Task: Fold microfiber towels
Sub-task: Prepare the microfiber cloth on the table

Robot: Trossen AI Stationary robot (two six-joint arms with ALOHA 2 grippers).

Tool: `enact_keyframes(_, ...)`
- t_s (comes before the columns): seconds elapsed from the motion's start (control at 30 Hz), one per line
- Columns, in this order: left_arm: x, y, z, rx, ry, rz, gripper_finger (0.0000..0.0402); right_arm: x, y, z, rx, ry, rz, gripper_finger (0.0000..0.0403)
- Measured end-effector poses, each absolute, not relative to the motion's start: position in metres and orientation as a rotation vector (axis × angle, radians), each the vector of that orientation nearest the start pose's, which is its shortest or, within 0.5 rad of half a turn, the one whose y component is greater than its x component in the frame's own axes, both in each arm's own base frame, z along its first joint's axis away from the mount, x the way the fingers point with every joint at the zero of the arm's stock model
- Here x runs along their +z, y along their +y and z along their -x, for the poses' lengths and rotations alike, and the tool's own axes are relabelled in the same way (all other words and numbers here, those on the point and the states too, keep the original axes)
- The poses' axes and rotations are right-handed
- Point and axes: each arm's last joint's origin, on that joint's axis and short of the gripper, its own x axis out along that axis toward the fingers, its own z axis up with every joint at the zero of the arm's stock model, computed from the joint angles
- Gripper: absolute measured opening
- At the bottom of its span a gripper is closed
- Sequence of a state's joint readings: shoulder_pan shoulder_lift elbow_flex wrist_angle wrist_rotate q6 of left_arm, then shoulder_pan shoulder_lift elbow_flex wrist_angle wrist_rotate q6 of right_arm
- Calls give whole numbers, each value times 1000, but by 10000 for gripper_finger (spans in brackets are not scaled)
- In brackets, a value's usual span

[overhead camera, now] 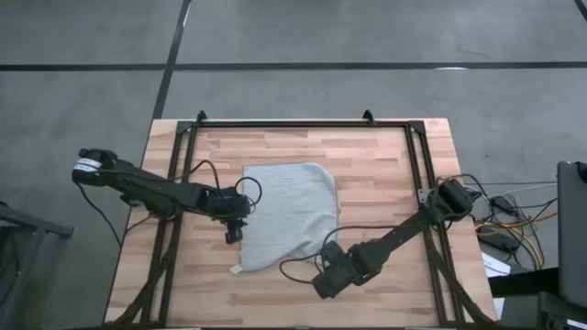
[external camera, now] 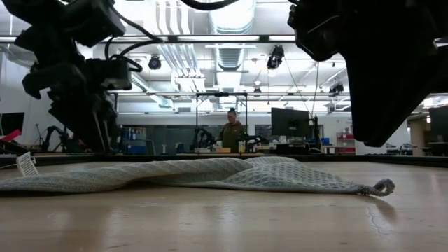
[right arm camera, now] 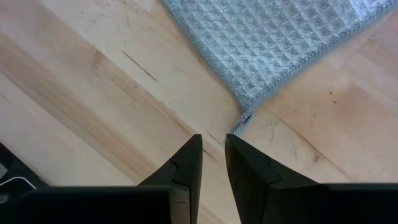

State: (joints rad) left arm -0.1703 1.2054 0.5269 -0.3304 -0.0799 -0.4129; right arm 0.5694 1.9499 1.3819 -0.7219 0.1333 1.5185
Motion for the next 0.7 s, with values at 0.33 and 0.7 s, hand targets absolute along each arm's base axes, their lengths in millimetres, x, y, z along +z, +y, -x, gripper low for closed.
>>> enact_keyframes(0.33,145,-32,-196,130,990,288,128,175,203,-325,-586,1174,-859,68)
enact_keyframes(0.7,135,-31,-189,130,998,295,128,170,201,-322,-615,1183,-860,68)
